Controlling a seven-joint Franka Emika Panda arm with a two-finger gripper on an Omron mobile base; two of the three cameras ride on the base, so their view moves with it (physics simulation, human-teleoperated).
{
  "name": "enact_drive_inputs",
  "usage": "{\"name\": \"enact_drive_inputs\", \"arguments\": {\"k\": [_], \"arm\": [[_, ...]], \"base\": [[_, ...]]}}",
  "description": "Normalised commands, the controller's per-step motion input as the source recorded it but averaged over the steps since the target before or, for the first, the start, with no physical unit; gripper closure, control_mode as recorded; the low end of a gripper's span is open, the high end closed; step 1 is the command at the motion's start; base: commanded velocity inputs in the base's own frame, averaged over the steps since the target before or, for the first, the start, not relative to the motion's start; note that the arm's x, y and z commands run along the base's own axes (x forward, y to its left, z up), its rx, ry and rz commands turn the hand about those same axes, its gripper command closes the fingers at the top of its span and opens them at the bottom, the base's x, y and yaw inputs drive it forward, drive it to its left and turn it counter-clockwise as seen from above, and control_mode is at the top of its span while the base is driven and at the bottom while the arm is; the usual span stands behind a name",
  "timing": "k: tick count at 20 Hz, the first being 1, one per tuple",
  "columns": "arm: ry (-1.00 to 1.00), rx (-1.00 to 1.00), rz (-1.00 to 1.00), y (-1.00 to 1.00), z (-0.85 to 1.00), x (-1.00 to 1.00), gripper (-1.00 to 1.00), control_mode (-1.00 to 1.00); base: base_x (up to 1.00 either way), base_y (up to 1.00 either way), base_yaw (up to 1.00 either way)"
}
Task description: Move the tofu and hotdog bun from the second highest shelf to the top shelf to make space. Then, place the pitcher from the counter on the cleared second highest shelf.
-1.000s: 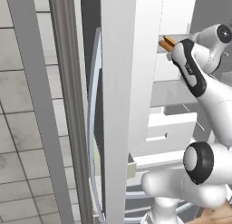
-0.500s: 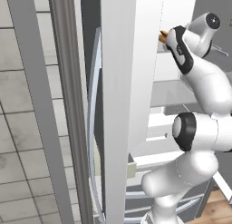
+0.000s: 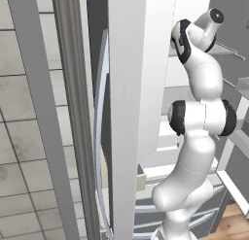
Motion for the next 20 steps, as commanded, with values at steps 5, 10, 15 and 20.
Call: {"name": "enact_drive_inputs", "arguments": {"k": [5, 10, 15, 20], "arm": [[0.0, 0.0, 0.04, -0.05, -0.26, 0.82, -1.0, -1.0], [0.0, 0.0, 0.03, 0.0, -0.25, 0.73, -1.0, -1.0], [0.0, -0.05, 0.0, 0.0, -0.24, 0.2, -1.0, -1.0], [-0.05, -0.12, -0.01, 0.2, -0.29, 0.0, -1.0, -1.0]], "base": [[0.0, 0.0, 0.0], [0.0, 0.0, 0.0], [0.0, 0.0, 0.0], [0.0, 0.0, 0.0]]}}
